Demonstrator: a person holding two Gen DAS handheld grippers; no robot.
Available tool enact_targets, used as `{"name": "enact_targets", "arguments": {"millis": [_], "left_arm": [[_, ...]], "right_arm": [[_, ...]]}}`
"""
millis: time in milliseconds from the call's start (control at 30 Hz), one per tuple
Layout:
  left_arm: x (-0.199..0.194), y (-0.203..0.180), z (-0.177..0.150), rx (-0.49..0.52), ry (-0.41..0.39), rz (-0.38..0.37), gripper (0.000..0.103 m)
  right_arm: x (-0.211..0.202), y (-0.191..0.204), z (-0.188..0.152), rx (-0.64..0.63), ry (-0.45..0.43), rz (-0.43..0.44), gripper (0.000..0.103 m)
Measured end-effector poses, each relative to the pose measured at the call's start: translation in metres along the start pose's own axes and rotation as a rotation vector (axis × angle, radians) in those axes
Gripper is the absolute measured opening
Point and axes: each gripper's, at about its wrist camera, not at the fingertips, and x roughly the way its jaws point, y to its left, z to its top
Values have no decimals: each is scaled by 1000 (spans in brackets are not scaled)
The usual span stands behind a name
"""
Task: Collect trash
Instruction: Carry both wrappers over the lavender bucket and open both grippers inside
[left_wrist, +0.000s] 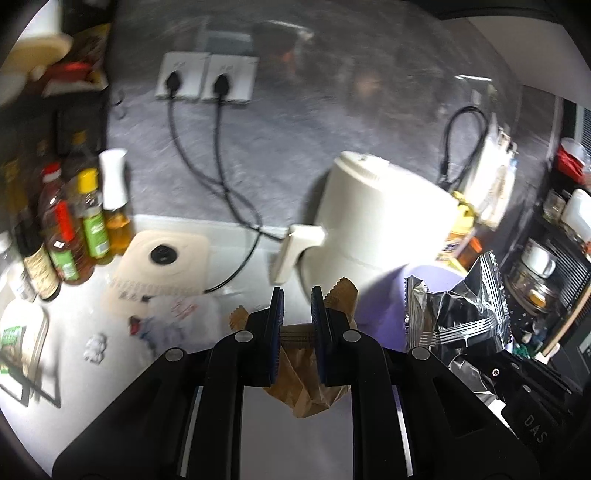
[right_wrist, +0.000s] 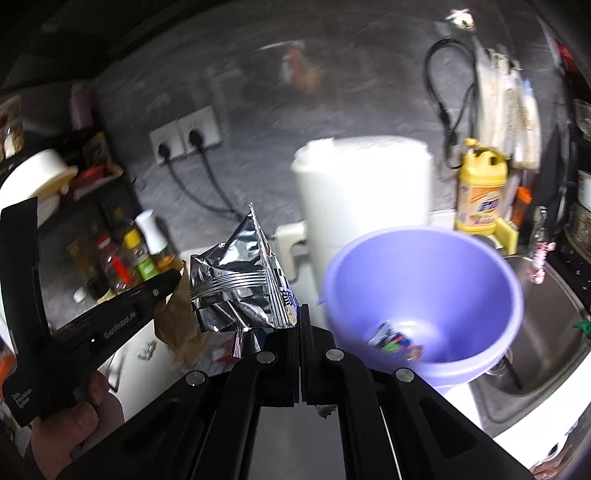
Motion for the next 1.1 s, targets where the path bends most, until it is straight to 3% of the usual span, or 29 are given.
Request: {"name": "enact_targets", "arguments": {"millis": [400, 633, 667, 700, 733, 767, 800, 1100], "left_arm": [[8, -68, 20, 100, -33, -94, 15], [17, -94, 21, 138, -24, -123, 15], [19, -98, 22, 144, -22, -127, 15], [20, -100, 22, 149, -20, -130, 15], [22, -102, 22, 152, -18, -132, 15], [23, -104, 22, 155, -15, -135, 15], [25, -106, 22, 158, -12, -137, 15], [45, -129, 17, 198, 25, -188, 15]], "right_arm": [[-26, -58, 17, 86, -84, -83, 1], [-23, -86, 16, 140, -71, -155, 5], [-21, -91, 16, 157, -60, -155, 8], [-19, -95, 15, 169, -54, -153, 16], [-20, -98, 13, 178, -54, -155, 26], [-21, -101, 11, 188, -61, -166, 45], [-23, -103, 9, 196, -71, -180, 49], [-31, -116, -4, 224, -55, -216, 49]]}}
